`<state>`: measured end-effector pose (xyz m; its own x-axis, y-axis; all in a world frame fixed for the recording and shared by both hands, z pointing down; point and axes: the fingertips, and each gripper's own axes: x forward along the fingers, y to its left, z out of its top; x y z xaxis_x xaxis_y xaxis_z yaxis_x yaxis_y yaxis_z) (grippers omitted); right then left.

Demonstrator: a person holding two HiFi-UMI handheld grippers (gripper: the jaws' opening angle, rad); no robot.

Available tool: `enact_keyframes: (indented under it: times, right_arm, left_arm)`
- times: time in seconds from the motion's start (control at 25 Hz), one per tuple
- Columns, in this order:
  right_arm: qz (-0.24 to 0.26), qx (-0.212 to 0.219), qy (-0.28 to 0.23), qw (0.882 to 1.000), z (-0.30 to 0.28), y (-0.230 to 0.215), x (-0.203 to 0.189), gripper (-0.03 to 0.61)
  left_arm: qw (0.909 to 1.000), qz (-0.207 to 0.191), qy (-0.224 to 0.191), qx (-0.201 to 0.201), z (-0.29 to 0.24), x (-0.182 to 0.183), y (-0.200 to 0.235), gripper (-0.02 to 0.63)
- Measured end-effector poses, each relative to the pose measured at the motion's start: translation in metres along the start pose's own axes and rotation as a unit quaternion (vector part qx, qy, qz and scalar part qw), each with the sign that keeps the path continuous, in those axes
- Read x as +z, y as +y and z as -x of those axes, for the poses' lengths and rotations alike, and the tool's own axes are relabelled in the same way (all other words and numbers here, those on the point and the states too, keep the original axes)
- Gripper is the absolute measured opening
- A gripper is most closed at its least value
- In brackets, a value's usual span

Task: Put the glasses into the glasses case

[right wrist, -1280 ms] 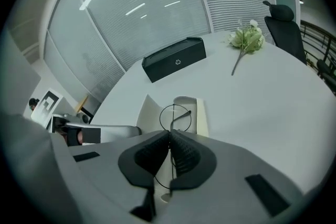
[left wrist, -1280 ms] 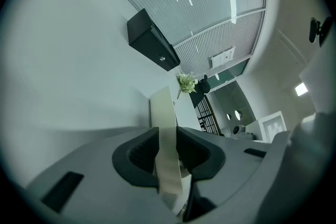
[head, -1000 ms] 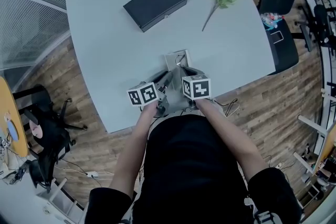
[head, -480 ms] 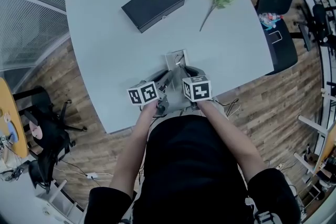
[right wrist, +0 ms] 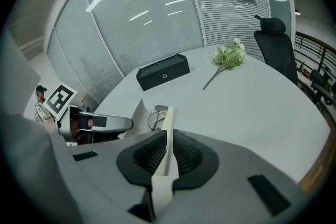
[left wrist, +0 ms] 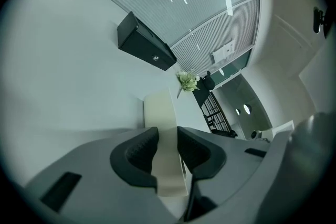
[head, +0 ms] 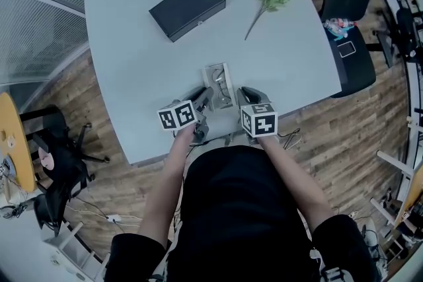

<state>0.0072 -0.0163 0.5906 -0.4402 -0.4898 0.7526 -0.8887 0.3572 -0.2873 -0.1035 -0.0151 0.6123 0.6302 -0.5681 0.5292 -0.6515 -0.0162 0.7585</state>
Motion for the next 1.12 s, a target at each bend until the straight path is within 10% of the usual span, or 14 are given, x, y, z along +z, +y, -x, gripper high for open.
enact_keyframes:
  times: [1.12]
  right_arm:
    - [0.104, 0.059, 0.012, 0.993, 0.079, -0.051, -0.032, 0.046]
  left_arm:
    - [0.9805, -0.1, -0.051, 0.161, -0.023, -0.008, -0.039, 0.161]
